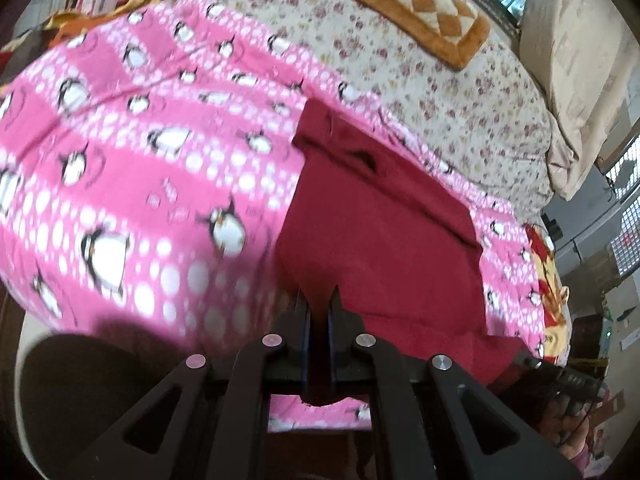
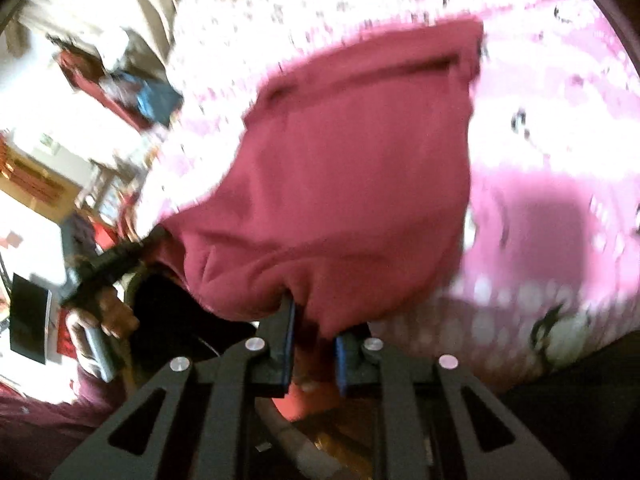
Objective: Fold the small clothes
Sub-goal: 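Lay the hem over the collar with both grippers and release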
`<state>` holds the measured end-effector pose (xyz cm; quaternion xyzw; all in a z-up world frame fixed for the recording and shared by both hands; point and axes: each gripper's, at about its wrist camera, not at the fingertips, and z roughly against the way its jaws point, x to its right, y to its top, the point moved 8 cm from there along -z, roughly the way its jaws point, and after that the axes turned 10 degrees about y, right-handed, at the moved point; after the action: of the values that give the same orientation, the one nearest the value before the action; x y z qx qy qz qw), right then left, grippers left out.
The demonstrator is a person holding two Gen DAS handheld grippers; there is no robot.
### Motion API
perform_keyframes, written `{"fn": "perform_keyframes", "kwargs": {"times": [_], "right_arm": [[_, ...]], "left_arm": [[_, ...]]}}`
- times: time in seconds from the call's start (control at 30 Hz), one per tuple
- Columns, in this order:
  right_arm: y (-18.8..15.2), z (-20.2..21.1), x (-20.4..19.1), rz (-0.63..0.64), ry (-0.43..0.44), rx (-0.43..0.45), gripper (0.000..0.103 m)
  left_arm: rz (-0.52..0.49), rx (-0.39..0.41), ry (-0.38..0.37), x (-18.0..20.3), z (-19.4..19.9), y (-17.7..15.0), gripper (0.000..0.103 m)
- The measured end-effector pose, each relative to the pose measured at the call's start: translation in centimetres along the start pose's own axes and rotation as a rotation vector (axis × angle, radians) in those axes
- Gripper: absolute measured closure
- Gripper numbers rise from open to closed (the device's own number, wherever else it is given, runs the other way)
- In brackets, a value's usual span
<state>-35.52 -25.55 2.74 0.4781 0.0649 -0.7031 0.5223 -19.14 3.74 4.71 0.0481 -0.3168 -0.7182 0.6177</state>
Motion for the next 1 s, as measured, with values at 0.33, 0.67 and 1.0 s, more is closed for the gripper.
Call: {"fn": "perform_keyframes", "kwargs": {"times": [0.33, 0.67, 1.0], "right_arm": [[12.2, 1.8, 0.0, 0.001, 0.003, 0.225, 0.087], [22.5, -2.2, 7.1, -0.102, -0.085, 0.274, 0.087], [26.4, -5.9, 15.3, -0.315, -0.068, 0.273, 0.078]], "left_arm": [[-0.01, 0.098, -0.011, 4.0, -2.7, 9.8, 0.103], [0.036, 0.056, 0.023, 6.7, -12.5, 18.1, 0.103], [0.069, -0.025, -0.027, 5.9, -20.2, 20.3, 0.103]]}}
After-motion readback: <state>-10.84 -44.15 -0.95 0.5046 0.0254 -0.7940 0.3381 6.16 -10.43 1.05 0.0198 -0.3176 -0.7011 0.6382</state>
